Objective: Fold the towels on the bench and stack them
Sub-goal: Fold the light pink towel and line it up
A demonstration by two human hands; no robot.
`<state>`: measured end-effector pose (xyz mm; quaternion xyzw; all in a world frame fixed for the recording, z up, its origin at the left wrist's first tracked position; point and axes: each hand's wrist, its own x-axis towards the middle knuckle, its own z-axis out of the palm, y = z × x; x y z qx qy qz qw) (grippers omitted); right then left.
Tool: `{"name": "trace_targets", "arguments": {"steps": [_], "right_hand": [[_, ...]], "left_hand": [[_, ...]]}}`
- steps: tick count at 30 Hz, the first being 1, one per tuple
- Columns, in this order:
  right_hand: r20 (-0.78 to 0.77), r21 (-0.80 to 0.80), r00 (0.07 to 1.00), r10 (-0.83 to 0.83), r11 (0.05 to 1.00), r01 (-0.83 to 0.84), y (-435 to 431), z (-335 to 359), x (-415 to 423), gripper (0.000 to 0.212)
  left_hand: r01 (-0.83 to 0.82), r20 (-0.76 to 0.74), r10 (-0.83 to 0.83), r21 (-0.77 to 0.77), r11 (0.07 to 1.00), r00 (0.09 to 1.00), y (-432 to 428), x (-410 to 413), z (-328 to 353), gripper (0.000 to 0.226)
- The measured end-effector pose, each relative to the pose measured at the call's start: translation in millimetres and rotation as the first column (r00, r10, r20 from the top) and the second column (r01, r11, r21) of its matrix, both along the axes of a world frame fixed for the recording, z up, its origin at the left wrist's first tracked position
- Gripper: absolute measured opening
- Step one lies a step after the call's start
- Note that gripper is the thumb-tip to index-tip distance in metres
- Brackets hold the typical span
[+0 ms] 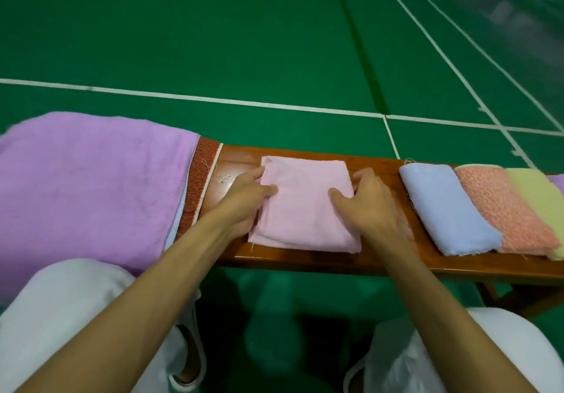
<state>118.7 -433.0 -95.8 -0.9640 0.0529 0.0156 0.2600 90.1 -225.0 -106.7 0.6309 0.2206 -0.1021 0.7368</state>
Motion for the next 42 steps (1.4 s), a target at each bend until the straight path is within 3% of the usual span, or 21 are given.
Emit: {"name": "trace_targets", "arguments": {"steps": [3,5,8,10,13,16,18,21,30,36,40,42], "right_hand": [[0.002,0.044,1.000,-0.013,0.999,0.013,-3,-6,2,0.045],[0.022,0.057,1.000,-0.007,0.998,0.005,-4,-9,1,0.047],[0.081,0.072,0.997,-0.019,0.997,0.013,-4,-6,-1,0.053],[0.153,0.039,0.988,0.012,0.999,-0.018,-5,-1,-3,0.054],[0.305,-0.008,0.925,0.228,0.971,-0.237,-9,1,-10,0.061],[0.392,-0.087,0.769,0.505,0.853,-0.515,-7,-6,-22,0.072],[0.281,-0.176,0.706,0.650,0.758,-0.628,0,-17,-32,0.078],[0.125,-0.284,0.677,0.725,0.680,-0.676,2,-36,-39,0.087],[0.255,-0.264,0.647,0.719,0.695,-0.669,-16,-50,-36,0.093],[0.128,-0.268,0.645,0.753,0.652,-0.709,-38,-42,-47,0.112],[0.125,-0.289,0.649,0.750,0.653,-0.700,-48,-40,-59,0.100],[0.174,-0.231,0.638,0.750,0.661,-0.714,-57,-36,-65,0.082]], "left_hand": [[-0.041,0.041,0.038,0.066,0.997,0.998,5,7,1,0.036],[-0.063,0.120,0.031,0.273,0.960,0.992,11,5,-4,0.034],[-0.176,0.290,-0.013,0.615,0.768,0.957,17,-6,-9,0.036],[-0.250,0.408,-0.118,0.736,0.629,0.905,18,-14,-11,0.043],[-0.274,0.460,-0.355,0.842,0.464,0.814,16,-24,-3,0.057],[-0.209,0.365,-0.611,0.926,0.314,0.702,9,-34,6,0.061],[-0.079,0.179,-0.701,0.982,0.173,0.690,5,-39,-4,0.063],[0.064,-0.035,-0.674,0.998,0.018,0.737,6,-39,-32,0.067],[0.114,-0.041,-0.670,0.991,0.064,0.741,4,-50,-36,0.071],[0.087,0.074,-0.740,0.981,0.176,0.668,21,-73,-29,0.087],[0.030,0.067,-0.783,0.994,0.109,0.618,37,-85,-36,0.096],[-0.022,0.120,-0.780,0.991,0.135,0.614,42,-89,-37,0.090]]}}
